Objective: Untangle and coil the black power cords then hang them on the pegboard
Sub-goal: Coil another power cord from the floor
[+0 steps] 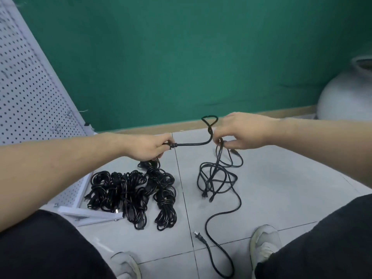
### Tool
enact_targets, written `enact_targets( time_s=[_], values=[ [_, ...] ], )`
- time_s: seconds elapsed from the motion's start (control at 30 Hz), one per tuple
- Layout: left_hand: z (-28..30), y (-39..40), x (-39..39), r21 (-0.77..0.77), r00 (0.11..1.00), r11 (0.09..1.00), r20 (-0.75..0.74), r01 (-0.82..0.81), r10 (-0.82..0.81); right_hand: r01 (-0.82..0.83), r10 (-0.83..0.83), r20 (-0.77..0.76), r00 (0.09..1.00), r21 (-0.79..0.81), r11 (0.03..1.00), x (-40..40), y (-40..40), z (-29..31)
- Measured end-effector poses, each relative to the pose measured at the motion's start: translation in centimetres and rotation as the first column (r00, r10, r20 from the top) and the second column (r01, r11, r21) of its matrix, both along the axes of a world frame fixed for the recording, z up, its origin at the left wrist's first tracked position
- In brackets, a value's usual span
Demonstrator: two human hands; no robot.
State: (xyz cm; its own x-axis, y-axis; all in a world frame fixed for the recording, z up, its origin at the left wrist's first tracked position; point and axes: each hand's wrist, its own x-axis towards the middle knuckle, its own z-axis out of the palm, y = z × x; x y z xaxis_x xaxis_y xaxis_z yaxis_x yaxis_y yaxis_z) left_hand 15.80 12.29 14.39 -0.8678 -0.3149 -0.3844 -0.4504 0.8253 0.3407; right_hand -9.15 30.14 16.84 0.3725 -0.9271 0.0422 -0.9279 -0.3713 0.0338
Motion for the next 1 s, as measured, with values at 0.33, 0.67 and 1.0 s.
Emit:
enact_targets(
  time_s=[0.33,0.67,1.0],
  values=[
    [2.1,1.4,0.7,-0.254,0.996,0.966,0.089,0.041,-0.018,0.255,-0.181,-0.285,0.941,0.248,0.935,-0.4,1.1,1.1],
    [3.1,5.3,-1.6,-0.326,0.992,0.944,-0.123,-0.045,0.005,0.666,-0.803,0.273,0.53,0.453,0.593,2.6,0.7,-0.6],
    [1.0,2.8,-1.8,-0.13,0.923,0.929,0.128,-0.346,0.362,0.323,-0.689,0.682,0.244,0.613,0.721,0.1,2.2,1.4]
  ],
)
